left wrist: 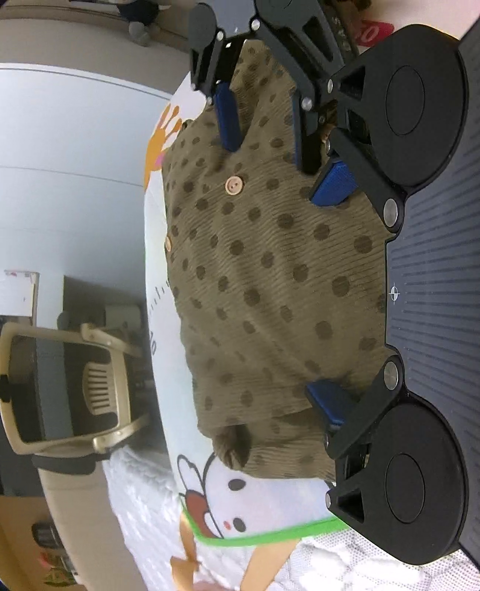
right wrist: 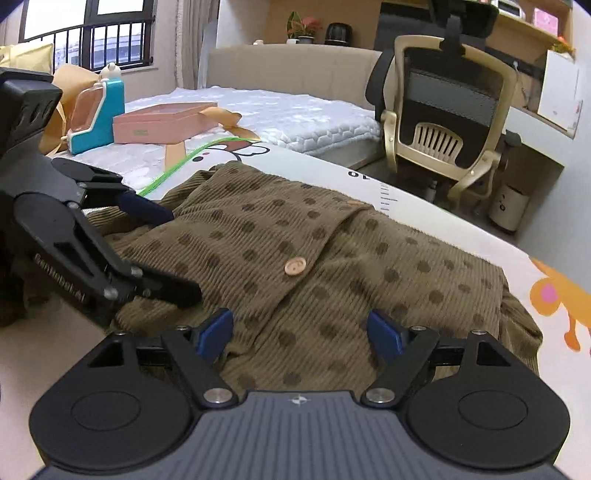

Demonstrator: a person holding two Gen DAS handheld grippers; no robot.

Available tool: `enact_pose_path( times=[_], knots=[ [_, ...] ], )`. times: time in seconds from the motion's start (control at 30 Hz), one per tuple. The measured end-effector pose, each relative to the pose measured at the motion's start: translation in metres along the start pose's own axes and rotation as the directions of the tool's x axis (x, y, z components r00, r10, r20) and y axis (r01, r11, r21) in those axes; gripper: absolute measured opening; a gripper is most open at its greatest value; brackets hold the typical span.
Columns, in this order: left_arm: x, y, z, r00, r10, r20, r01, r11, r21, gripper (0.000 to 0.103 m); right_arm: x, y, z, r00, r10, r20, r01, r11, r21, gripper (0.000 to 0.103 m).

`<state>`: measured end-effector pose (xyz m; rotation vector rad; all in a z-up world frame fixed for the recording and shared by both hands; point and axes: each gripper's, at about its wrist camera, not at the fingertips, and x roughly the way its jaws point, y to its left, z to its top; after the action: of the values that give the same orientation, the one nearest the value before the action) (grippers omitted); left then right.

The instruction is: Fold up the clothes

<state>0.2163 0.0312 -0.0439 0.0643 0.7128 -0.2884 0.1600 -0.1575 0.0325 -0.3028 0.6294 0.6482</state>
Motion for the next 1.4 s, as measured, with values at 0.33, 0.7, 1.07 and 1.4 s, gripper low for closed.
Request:
enact_pose_path(
  times=[0.33,0.7,1.07,1.4],
  knots=[
    [0.004,0.001,0.002,1.000,-0.013,-0.010,0.013,1.000,-0.006,0.103,-0.019,-0.029,0.001,0.997,-0.072,-0.001,0.072,0.995,0.069,0.083],
    [0.005,-0.001,0.001,1.000,0.000,-0.014,0.000,1.000,-0.007,0.103,0.016,-0.078,-0.012,0.996,-0.066,-0.053,0.080,0.942,0.327,0.102],
    [-0.013,0.038,0.022,0.987,-0.154,0.050,0.160,0.970,-0.183,0.103,0.009,-0.073,-0.021,0.997,-0.063,-0.033,0.070,0.941,0.331,0.103],
    [0.041,0.093,0.069,0.976,-0.215,0.040,0.212,0.884,-0.416,0.103,0.011,-0.066,-0.021,0.995,-0.089,-0.037,0.096,0.948,0.303,0.103]
  ],
)
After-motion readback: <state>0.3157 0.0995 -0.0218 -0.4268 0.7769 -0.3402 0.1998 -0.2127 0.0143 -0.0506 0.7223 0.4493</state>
